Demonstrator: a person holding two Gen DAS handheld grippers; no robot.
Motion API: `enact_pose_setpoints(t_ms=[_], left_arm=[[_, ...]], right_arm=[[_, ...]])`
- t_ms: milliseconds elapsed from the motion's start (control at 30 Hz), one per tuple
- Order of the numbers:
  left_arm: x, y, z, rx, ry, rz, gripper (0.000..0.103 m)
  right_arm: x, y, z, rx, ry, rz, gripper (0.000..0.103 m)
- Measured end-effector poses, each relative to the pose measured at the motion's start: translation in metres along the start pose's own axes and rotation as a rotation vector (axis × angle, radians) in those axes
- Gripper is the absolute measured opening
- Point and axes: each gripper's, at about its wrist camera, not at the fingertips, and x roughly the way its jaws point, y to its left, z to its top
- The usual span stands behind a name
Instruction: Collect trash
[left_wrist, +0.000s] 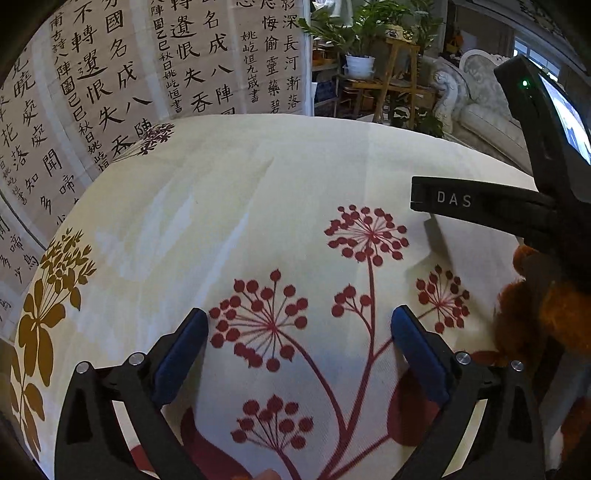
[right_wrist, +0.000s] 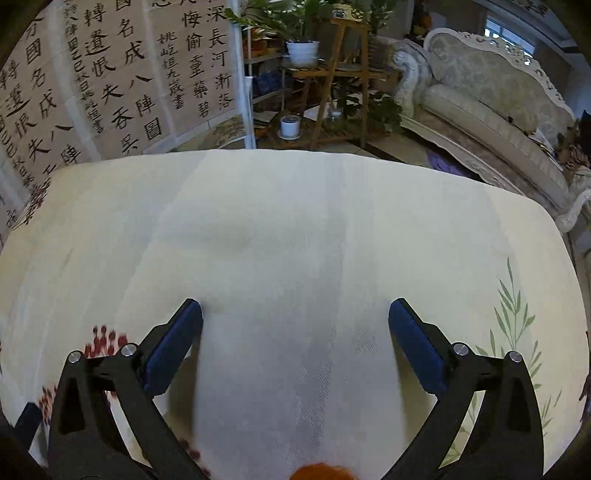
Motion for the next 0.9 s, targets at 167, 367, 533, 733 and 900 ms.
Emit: enact_pose_setpoints(t_ms=[167,367,533,733,900], left_arm=[[0.0005,0.0007,0.0024,0.000,0.001,-0.001,0.098],[0.0002,0.0008,0.0023,0.000,0.002,0.000,0.098],[0.0000,0.0008,0.0022,0.000,0.001,0.000,0.098],[0.0000,0.0007,0.0024,0.000,0.001,0.000,0.098],[0.0000,0.0006,0.0022,-0.001,0.001,0.000,0.098]], right_arm=[[0.0012,0.0008,0.0012,0.004,0.000,0.005,0.099],[0.0017,0.0001,0.0017,0.005,-0.001,0.005,0.099],[0.0017,0.0002,0.0013,0.004,0.000,0.004,0.099],[0.0015,0.0000,0.0012,0.005,-0.001,0.005,0.099],[0.0016,0.0000,0.0012,0.005,-0.001,0.005,0.099]])
